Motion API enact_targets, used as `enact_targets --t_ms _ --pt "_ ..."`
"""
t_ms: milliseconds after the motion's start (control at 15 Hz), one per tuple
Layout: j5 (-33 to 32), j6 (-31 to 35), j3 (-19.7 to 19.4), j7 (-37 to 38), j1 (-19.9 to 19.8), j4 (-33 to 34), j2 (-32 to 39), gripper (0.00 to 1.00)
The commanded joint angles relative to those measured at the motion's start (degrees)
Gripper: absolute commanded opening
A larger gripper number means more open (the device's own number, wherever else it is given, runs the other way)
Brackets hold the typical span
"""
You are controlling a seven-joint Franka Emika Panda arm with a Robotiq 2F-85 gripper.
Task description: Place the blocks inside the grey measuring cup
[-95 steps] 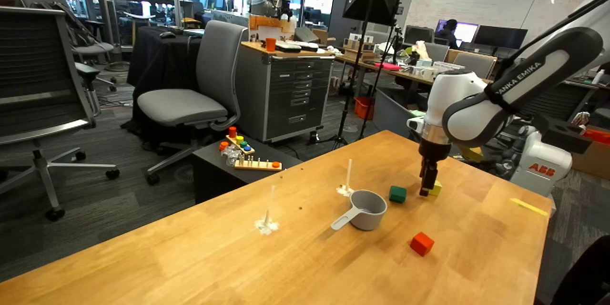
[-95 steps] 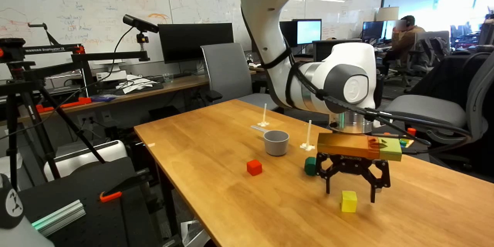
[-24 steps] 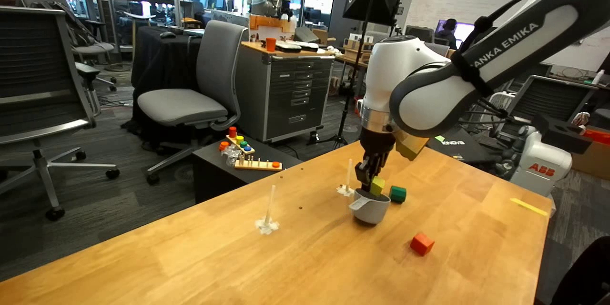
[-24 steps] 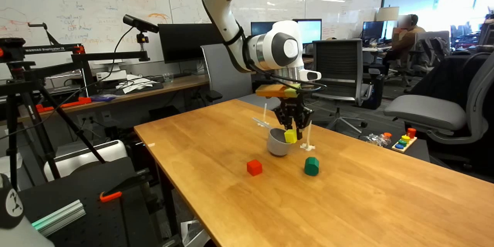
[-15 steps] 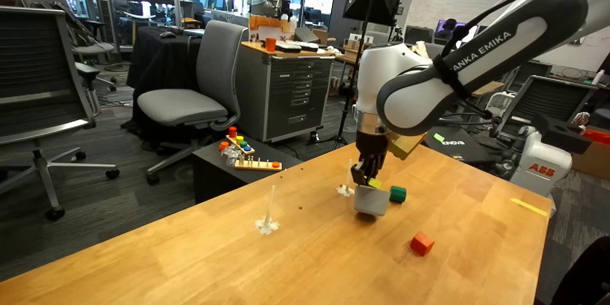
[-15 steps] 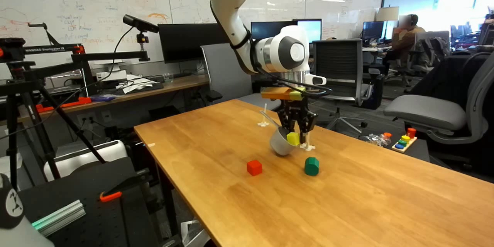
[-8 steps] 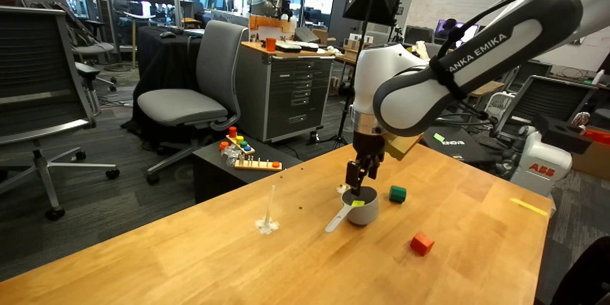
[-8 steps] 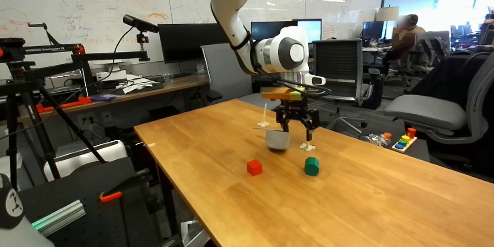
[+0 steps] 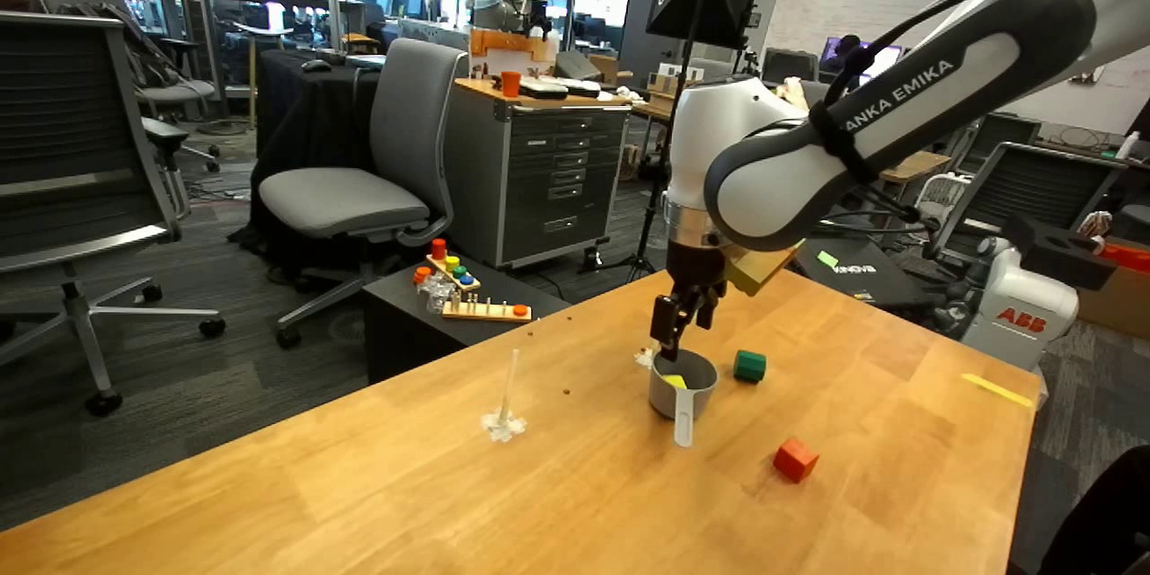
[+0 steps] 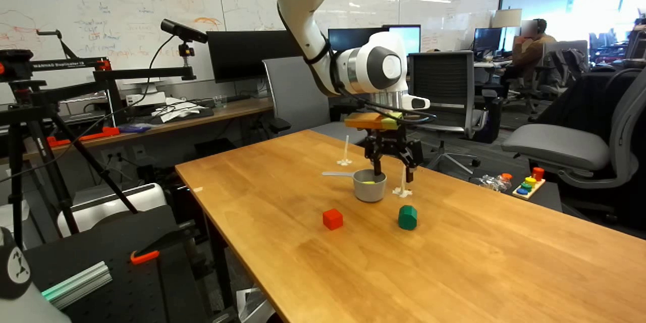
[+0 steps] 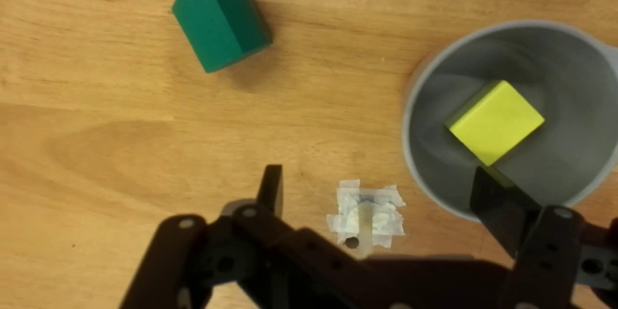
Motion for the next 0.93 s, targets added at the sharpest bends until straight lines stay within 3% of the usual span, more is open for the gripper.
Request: enact_targets --t_ms 0,200,333,867 --pt "0.5 0.0 -1.0 1.9 0.3 0.8 -0.4 1.0" --pt "0.7 0.3 -1.5 3.7 0.5 -0.2 -1.5 1.0" --pt "0.4 2.3 -1.7 4.0 0.1 -6.4 -6.3 1.0" --pt "-2.9 7.5 -4.6 8.9 1.5 -17.4 -17.3 1.0"
